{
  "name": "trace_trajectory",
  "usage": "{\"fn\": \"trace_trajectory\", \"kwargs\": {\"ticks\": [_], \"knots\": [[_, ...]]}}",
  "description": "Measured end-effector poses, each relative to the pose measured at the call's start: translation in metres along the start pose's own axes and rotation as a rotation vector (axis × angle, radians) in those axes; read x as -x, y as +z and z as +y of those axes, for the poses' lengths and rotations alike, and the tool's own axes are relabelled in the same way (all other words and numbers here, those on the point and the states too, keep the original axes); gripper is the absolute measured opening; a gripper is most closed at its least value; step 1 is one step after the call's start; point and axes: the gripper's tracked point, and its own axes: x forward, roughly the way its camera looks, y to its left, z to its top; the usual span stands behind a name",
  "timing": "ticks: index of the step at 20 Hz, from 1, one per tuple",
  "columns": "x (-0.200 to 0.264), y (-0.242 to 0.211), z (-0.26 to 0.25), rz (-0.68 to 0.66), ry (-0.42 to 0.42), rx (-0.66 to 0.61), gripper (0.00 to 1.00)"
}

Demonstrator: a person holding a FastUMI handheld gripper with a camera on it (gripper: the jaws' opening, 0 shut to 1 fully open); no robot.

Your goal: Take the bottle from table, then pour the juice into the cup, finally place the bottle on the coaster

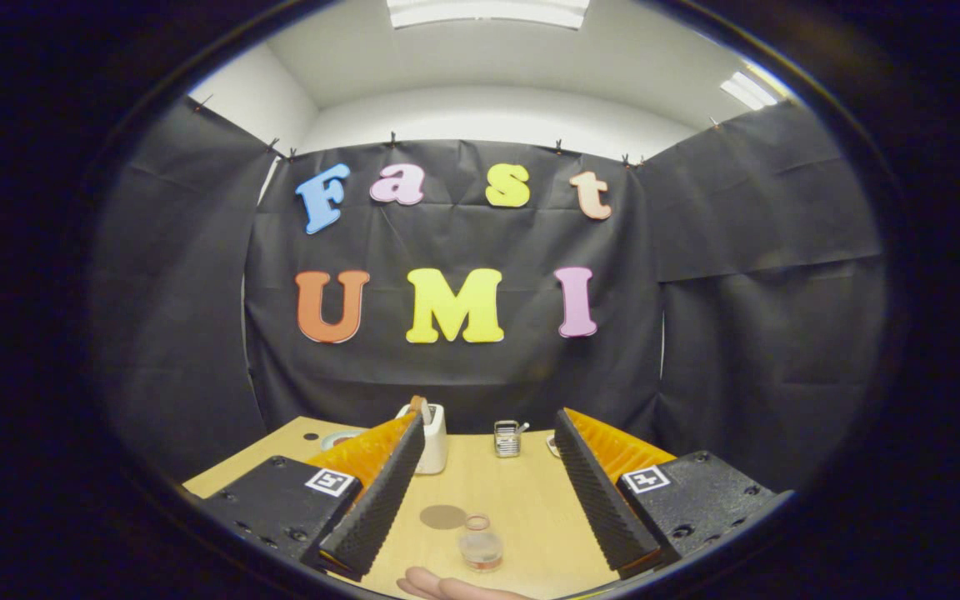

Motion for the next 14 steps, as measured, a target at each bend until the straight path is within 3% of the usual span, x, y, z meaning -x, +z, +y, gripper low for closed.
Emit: {"fn": "trace_trajectory", "kwargs": {"ticks": [5,14], "knots": [[0.003,-0.021,0.002,0.019,0.021,-0.008,1.0],[0.0,-0.069,-0.008,0.027,-0.02,-0.011,1.0]]}}
